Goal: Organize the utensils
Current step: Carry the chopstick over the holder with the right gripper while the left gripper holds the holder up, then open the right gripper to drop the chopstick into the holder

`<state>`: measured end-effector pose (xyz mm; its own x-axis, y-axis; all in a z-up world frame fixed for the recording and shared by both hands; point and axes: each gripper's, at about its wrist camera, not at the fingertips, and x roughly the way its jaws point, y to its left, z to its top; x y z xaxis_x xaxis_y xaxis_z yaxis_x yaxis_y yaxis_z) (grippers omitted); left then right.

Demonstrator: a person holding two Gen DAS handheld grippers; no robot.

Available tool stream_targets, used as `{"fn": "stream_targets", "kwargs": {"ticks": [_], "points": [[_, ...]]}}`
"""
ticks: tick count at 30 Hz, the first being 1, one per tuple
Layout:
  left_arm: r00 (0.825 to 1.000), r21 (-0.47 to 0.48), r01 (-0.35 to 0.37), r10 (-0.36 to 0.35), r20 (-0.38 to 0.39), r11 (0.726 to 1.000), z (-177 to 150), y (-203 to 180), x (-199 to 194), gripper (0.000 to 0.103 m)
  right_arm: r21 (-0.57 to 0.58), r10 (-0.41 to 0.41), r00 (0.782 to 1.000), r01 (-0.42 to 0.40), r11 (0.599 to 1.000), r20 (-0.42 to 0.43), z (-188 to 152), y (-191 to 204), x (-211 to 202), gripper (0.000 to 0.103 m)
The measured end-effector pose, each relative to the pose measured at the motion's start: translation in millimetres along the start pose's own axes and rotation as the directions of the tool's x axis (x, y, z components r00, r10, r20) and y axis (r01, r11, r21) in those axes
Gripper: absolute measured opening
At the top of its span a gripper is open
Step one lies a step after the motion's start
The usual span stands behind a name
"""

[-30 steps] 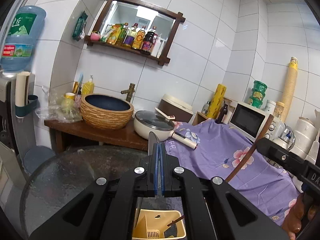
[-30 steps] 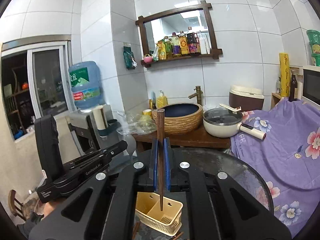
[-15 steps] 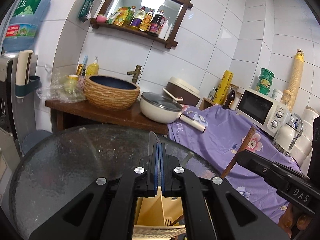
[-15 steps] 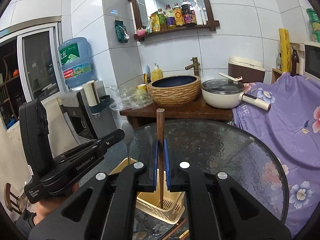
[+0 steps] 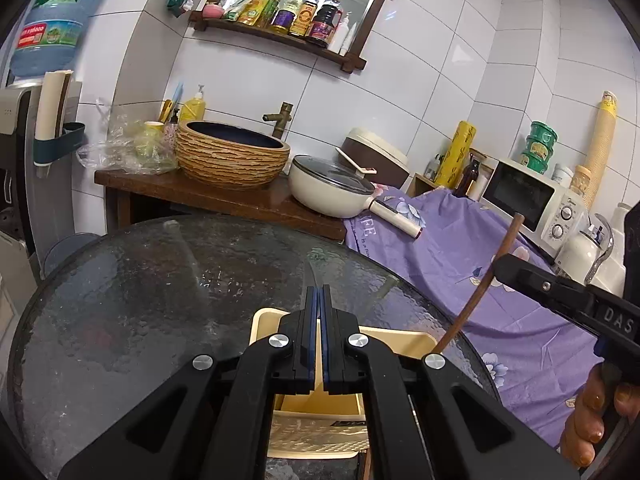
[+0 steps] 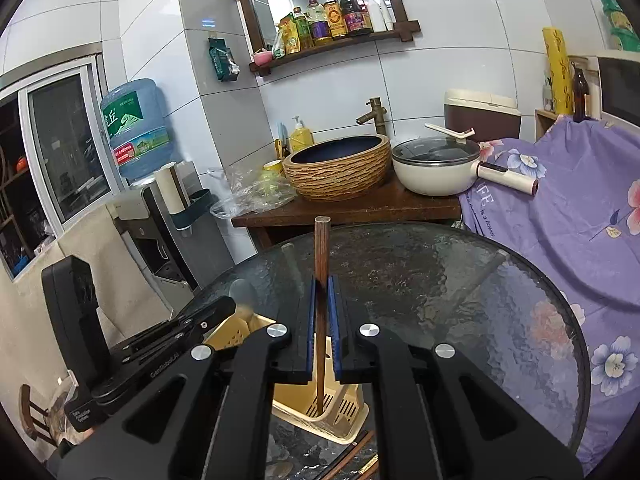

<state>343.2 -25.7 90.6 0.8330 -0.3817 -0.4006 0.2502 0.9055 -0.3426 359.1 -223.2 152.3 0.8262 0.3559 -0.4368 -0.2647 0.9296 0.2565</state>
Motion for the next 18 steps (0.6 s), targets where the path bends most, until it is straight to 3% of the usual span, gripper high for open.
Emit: {"fn": "stream_targets", "kwargs": {"ticks": [4,6,8,11,18], "points": [[1.000,0.006,-0.005,0.005,-0.005,1.000,-2,-2,-2,0.002,0.020,0.007,0.999,-0.006,1.000,-0.035,-2,-5,7,0.009],[1.000,0.010,-0.004,0.005,-0.012,1.000,-3,-3,-5,0.004,0.009,-0.011,0.999,0.012,1.000,-0.032,-7,-4,7,0.022],[1.000,0.012,-0.008,0.008,-0.011,1.000,-4,-3,-8,0.023,0.016,-0.007,1.000,0.007,1.000,-0.024,-11,-6,5,0.044],[0.999,0.018,-0.031,0.030,0.015,0.999,-6,-3,-19,0.049,0.024,-0.013,1.000,0.013,1.000,-0.022,-17,-8,1,0.044],[0.991,0.026,-0.130,0.131,-0.007,0.991,-24,10,-47,0.075,-0.004,-0.074,0.997,0.074,0.997,-0.006,-52,-13,-20,0.046]]}}
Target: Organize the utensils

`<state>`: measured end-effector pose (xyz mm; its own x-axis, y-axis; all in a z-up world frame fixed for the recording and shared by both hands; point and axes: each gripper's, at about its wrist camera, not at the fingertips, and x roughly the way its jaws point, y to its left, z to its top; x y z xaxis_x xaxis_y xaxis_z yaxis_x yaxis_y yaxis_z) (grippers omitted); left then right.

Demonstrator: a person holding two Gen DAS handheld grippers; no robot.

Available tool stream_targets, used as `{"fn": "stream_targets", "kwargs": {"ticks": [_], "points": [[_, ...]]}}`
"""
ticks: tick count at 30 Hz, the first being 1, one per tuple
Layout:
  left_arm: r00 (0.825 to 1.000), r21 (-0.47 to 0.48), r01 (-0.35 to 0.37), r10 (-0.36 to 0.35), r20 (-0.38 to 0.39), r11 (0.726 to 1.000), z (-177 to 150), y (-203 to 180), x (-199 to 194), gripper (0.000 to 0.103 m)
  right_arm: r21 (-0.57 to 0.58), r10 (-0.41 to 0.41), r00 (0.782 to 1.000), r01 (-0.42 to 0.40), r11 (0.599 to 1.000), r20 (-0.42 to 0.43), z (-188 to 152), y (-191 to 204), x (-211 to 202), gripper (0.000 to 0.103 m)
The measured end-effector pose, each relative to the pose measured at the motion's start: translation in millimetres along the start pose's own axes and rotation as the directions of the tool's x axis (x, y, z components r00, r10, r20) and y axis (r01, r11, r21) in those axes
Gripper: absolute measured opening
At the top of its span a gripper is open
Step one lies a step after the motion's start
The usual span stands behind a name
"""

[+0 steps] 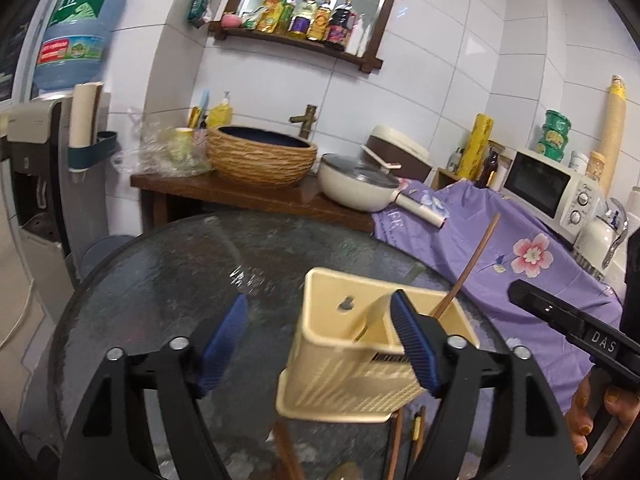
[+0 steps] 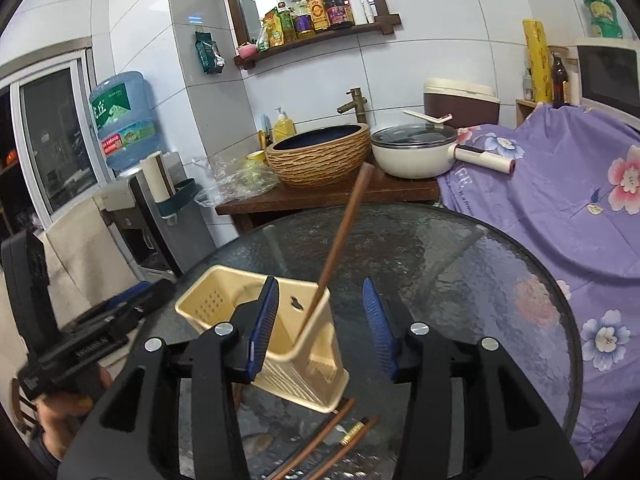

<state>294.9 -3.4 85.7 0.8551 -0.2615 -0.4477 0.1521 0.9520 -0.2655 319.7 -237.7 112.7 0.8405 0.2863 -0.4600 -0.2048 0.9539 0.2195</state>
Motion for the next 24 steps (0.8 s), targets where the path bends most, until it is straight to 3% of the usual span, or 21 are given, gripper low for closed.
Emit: {"fn": "stream_targets", "kwargs": {"ticks": [3,7,14,24], "points": [[0.999,0.008,-0.021,0.021,-0.036,1.000,-14,9,-7,0.079,-0.018,-0.014,1.000,0.014,1.000,-0.025,-20,-1,-4,0.049],[0.994,0.042,-0.055,0.059,-0.097,0.998,-43,19,-14,0.079,-0.033,-0.040,0.991,0.036,0.999,-0.125,-59,-4,4,0.049],[0.974,0.054,-0.099,0.108,-0.200,0.994,-91,36,-18,0.079,-0.021,-0.087,0.944,0.085,0.996,-0.318,-126,-14,29,0.049],[0.952,0.063,-0.113,0.127,-0.280,0.992,-122,41,-7,0.072,-0.022,-0.122,0.913,0.124,0.992,-0.389,-156,-10,47,0.039]]}}
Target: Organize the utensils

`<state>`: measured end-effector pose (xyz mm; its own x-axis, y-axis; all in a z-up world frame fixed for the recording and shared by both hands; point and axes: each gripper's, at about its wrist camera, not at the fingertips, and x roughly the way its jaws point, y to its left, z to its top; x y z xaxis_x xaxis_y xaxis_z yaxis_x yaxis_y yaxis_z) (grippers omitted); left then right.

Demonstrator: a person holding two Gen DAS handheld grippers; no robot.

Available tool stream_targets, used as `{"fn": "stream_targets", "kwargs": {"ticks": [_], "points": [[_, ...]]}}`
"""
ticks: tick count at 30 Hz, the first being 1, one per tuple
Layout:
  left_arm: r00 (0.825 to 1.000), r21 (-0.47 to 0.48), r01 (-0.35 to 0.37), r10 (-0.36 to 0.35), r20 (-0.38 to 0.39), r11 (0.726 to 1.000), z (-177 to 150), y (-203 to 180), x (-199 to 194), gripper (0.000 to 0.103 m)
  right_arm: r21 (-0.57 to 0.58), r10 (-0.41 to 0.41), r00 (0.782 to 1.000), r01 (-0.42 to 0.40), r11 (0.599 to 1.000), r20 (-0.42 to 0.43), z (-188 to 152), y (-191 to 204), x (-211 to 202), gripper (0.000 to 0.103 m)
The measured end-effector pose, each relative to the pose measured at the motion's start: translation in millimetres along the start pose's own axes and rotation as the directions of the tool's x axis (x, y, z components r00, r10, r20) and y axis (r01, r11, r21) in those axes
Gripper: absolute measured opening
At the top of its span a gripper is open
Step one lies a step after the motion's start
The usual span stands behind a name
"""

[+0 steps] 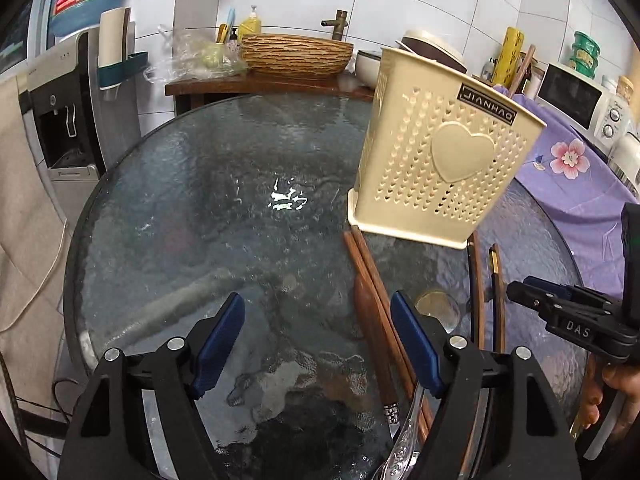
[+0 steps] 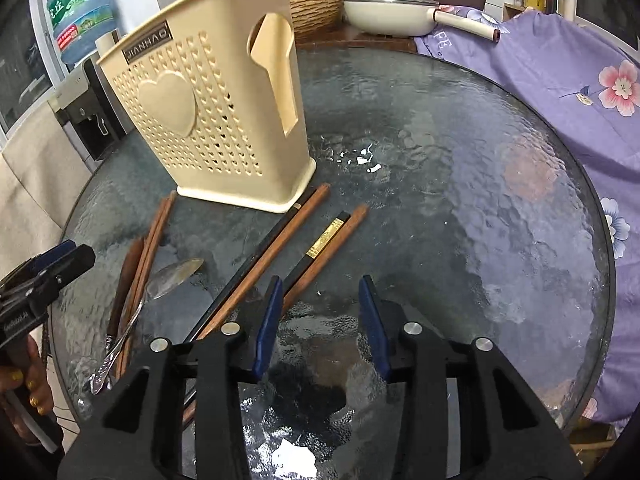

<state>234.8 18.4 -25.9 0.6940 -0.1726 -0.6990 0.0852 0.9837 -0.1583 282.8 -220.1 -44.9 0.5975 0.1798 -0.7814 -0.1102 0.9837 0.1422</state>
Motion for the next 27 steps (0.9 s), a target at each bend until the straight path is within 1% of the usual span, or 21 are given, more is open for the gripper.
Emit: {"fn": "stream_targets", "kwargs": {"ticks": [6,8,11,15,18,20,21,23,26,27], "points": [[1.000,0.010,0.003,-0.003,-0.018,1.000,-5,-6,5,0.072,-0.017,-0.017,1.000,0.016,1.000,-0.009,-1,9,5,0.036],[1.000,0.012,0.001,-0.001,-0.022,1.000,-7,-7,6,0.071,-0.028,-0.017,1.000,0.017,0.999,-0.012,1,10,5,0.031],[1.000,0.012,0.004,-0.003,-0.031,1.000,-9,-6,8,0.071,-0.043,-0.017,1.000,0.016,0.999,-0.018,2,12,3,0.029],[0.999,0.010,-0.002,0.002,-0.037,1.000,-11,-3,10,0.070,-0.016,0.006,0.999,-0.007,1.000,-0.034,0,0,-1,0.029],[0.999,0.010,0.001,0.000,-0.043,1.000,-11,-3,10,0.069,-0.018,-0.026,0.999,0.025,1.000,-0.043,1,-12,0,0.028],[0.999,0.017,0.006,-0.005,-0.042,1.000,-11,-4,9,0.069,0.012,-0.034,0.999,0.035,0.999,-0.041,1,-22,-4,0.027],[0.999,0.021,0.007,-0.006,-0.042,1.000,-10,-5,10,0.069,0.029,-0.027,0.999,0.028,0.999,-0.037,1,-27,-5,0.027],[0.999,0.024,0.016,-0.015,-0.045,1.000,-9,-8,10,0.069,0.062,0.026,0.999,-0.024,0.998,-0.027,2,-30,-9,0.028],[0.998,0.034,0.032,-0.030,-0.054,0.999,-9,-14,13,0.067,0.102,0.092,0.995,-0.089,0.991,-0.024,5,-27,-7,0.028],[0.998,0.048,0.035,-0.032,-0.059,0.998,-9,-17,14,0.066,0.103,0.098,0.995,-0.095,0.990,-0.027,6,-24,-6,0.028]]}}
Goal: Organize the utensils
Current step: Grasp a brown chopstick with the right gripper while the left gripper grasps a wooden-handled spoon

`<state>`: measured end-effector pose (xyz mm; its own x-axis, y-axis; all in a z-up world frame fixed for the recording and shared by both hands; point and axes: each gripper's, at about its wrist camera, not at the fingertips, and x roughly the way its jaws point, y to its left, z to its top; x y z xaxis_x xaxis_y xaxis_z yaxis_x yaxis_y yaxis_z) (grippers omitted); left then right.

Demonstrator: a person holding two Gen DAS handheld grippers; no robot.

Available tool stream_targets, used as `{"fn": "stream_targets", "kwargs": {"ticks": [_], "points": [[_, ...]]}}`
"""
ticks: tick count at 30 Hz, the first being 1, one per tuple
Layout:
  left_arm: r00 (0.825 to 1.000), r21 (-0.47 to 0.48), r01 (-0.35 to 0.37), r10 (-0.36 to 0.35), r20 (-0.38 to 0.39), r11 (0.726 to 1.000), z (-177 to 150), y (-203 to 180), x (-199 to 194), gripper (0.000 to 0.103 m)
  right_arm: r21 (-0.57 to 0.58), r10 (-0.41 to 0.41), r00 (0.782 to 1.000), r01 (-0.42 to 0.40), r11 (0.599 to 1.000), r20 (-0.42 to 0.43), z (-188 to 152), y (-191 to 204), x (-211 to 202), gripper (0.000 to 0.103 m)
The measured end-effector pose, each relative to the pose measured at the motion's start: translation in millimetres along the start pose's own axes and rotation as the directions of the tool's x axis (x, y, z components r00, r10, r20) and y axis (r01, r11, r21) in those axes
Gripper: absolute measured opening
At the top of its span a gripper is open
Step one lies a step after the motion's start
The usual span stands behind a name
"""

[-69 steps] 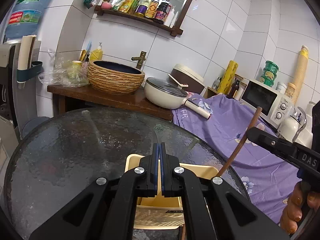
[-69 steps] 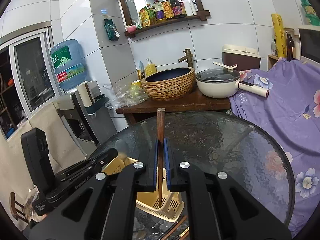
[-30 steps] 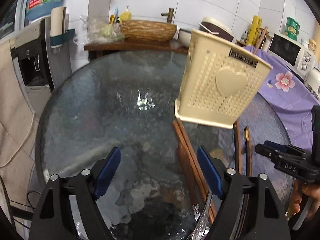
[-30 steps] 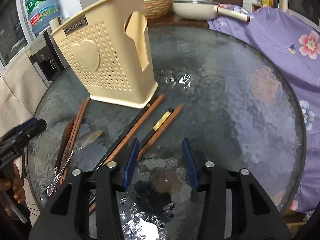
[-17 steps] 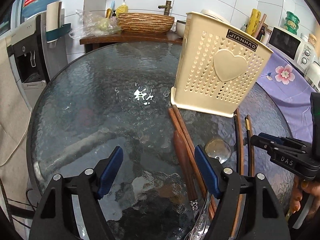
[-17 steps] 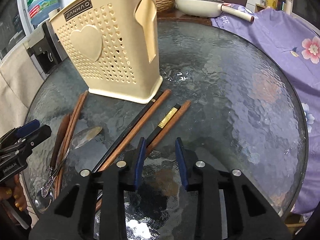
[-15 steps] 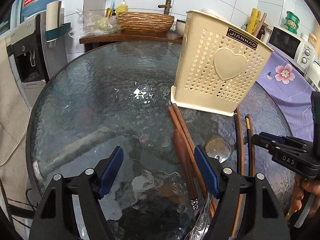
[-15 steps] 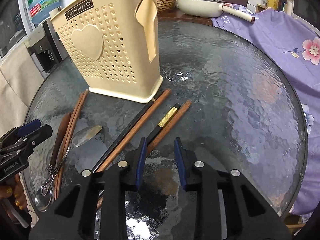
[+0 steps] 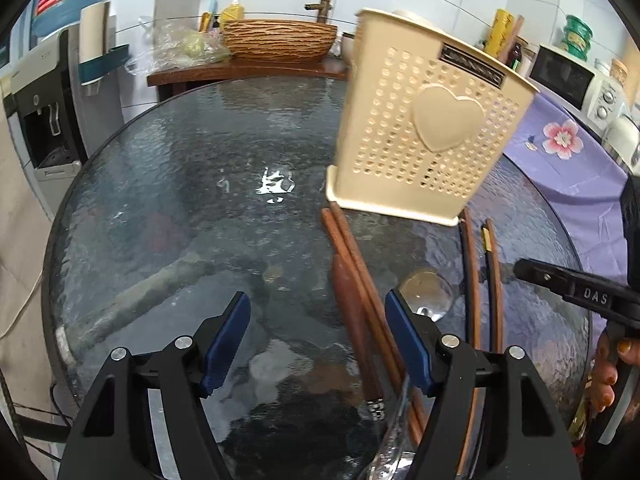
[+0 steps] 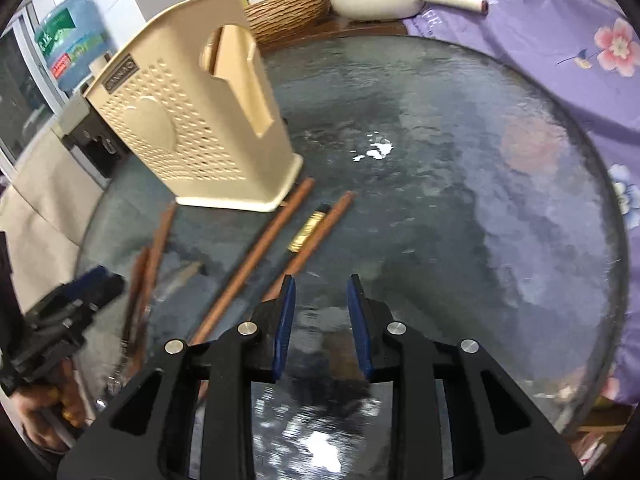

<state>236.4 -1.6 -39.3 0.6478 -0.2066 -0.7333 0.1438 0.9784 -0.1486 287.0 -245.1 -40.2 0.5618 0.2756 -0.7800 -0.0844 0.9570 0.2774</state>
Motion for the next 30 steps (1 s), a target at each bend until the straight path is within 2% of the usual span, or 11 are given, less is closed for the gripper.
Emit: {"fn": "stream_targets", "kwargs": {"ticks": [4,10,14,16,21,27,30], "points": [[1.000,0.024,-0.011,0.012,-0.025,1.000,-3,-6,7,0.055,-0.016,-0.019,1.000,0.019,1.000,-0.013,3,13,10,0.028],[0.999,0.048,-0.032,0.034,-0.033,0.998,-7,-6,11,0.053,-0.068,-0.036,0.999,0.035,0.997,-0.012,1,25,15,0.027],[0.998,0.074,-0.057,0.060,-0.036,0.996,-6,-8,13,0.040,-0.094,-0.062,0.998,0.059,0.994,-0.033,1,27,15,0.027],[0.996,0.106,-0.073,0.078,-0.036,0.992,-7,-7,12,0.037,-0.097,-0.071,0.997,0.068,0.993,-0.035,0,20,12,0.027],[0.995,0.077,-0.083,0.086,-0.042,0.994,-2,3,13,0.036,-0.051,-0.066,0.997,0.064,0.997,-0.036,3,-4,5,0.027],[0.994,0.106,-0.092,0.098,-0.051,0.990,6,-9,22,0.027,-0.061,-0.073,0.997,0.071,0.996,-0.027,11,7,14,0.027],[0.994,0.091,-0.093,0.098,-0.055,0.992,10,-9,25,0.021,-0.067,-0.087,0.996,0.085,0.994,-0.031,18,13,20,0.026]]}}
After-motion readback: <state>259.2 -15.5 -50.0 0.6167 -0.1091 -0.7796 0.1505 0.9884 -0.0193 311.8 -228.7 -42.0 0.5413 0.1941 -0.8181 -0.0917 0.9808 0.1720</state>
